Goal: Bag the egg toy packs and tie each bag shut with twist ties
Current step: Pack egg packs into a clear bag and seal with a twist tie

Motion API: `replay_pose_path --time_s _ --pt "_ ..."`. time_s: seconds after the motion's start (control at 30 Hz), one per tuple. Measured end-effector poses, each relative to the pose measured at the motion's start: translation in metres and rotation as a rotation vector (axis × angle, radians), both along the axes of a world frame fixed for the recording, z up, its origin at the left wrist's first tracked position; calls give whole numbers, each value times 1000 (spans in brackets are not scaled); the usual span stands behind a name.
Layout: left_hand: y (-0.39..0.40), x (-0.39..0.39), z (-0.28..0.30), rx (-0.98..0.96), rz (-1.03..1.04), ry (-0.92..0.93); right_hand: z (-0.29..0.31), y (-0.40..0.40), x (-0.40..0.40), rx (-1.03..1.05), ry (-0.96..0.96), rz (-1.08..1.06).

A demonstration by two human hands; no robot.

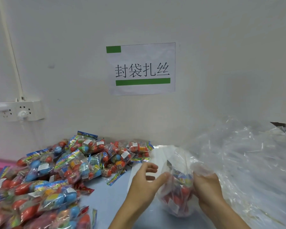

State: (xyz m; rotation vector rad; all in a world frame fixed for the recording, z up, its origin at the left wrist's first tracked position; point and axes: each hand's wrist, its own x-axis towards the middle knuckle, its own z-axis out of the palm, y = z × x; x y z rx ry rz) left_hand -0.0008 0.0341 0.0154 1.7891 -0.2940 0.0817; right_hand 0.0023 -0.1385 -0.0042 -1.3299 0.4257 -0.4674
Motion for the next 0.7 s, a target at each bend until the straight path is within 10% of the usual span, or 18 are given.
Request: replay_pose_path --time_s 0.17,0.4,0.7 --pt "2 -2 -1 81 -172 -2 -1 0 3 27 52 -30" --pt "2 0 11 -174 215 -394 8 -5 -5 76 75 3" --pt "2 -2 11 -176 255 -383 18 2 -14 -51 136 45"
